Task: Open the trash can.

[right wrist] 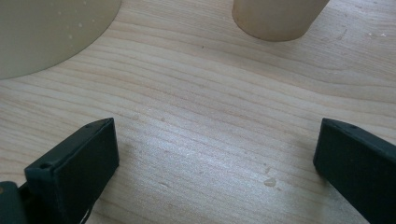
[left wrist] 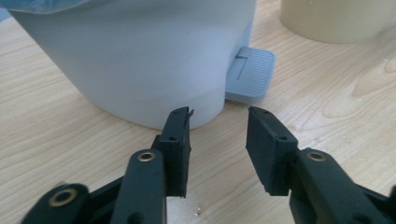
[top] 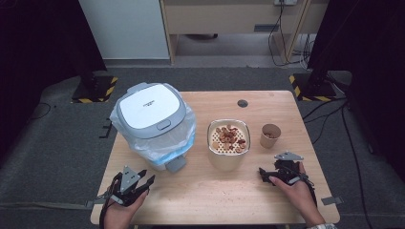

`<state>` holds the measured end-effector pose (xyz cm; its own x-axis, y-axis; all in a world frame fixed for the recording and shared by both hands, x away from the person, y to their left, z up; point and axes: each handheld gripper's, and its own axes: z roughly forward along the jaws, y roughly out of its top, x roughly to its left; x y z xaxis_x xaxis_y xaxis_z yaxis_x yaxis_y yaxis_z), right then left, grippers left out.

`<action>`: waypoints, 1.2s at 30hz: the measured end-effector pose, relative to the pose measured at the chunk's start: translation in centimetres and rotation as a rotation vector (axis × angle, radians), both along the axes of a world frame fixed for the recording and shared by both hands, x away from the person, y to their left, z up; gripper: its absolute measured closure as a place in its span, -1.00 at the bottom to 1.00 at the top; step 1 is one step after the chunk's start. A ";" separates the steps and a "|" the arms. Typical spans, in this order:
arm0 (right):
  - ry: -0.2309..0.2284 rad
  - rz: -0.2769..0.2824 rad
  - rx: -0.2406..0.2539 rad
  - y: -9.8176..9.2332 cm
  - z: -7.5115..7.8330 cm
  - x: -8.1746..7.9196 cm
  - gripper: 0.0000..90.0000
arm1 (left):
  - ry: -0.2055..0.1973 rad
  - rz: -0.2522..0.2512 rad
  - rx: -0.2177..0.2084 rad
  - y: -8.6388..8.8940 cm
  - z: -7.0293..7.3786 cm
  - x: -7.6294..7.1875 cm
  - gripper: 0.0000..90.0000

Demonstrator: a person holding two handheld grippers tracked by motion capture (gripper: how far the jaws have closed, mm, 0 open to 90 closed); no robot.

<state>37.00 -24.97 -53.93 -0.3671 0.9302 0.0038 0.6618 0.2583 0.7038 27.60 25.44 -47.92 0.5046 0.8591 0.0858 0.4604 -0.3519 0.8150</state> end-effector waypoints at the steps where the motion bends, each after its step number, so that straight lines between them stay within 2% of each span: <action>1: 0.001 0.001 0.001 0.0 0.0 0.0 -0.99 | 0.002 -0.007 -0.004 -0.1 0.0 -0.1 0.34; 5: 0.002 0.004 0.001 0.0 0.0 0.0 -0.99 | 0.010 -0.025 0.006 -0.7 0.0 -0.3 0.40; 10: 0.000 0.010 -0.003 -0.1 0.0 -0.1 -0.99 | 0.003 -0.064 -0.008 -2.0 0.2 -0.8 0.48; 13: 0.002 0.013 -0.001 0.0 0.0 -0.1 -0.99 | 0.009 -0.094 0.011 -3.3 0.1 -0.7 0.52; 14: 0.003 0.013 0.000 0.0 0.0 -0.1 -0.99 | 0.006 -0.104 0.028 -4.0 -0.1 -0.3 0.57; 17: 0.002 0.011 -0.001 0.0 0.0 -0.1 -0.99 | 0.014 -0.117 0.030 -4.7 -0.5 0.4 0.65; 19: 0.002 0.013 0.000 0.0 0.0 -0.2 -0.99 | 0.014 -0.132 0.049 -5.3 -0.9 1.2 0.68; 20: -0.001 0.018 -0.002 0.0 0.0 -0.2 -0.99 | 0.018 -0.137 0.056 -5.6 -1.0 1.6 0.77; 22: -0.001 0.018 -0.002 0.0 0.0 -0.2 -0.99 | 0.016 -0.143 0.088 -6.5 -1.5 2.7 0.81; 25: -0.001 0.022 -0.002 0.0 0.0 -0.2 -0.99 | 0.015 -0.120 0.074 -7.2 -1.9 3.2 0.86; 26: -0.001 0.020 -0.002 0.0 0.0 -0.2 -0.99 | -0.009 -0.142 0.124 -7.6 -2.2 3.9 0.87; 27: -0.001 0.020 -0.002 0.0 0.0 -0.2 -0.99 | -0.009 -0.142 0.124 -7.6 -2.2 3.9 0.88; 28: -0.001 0.021 0.000 0.0 0.0 -0.2 -0.99 | -0.023 -0.150 0.154 -8.0 -2.4 4.5 0.90; 30: 0.002 0.026 0.000 0.0 0.0 -0.2 -0.99 | -0.037 -0.151 0.174 -8.2 -2.6 4.9 0.91; 36: 0.001 0.030 0.000 0.0 0.0 -0.3 -0.99 | -0.031 -0.120 0.145 -8.2 -3.0 5.9 0.94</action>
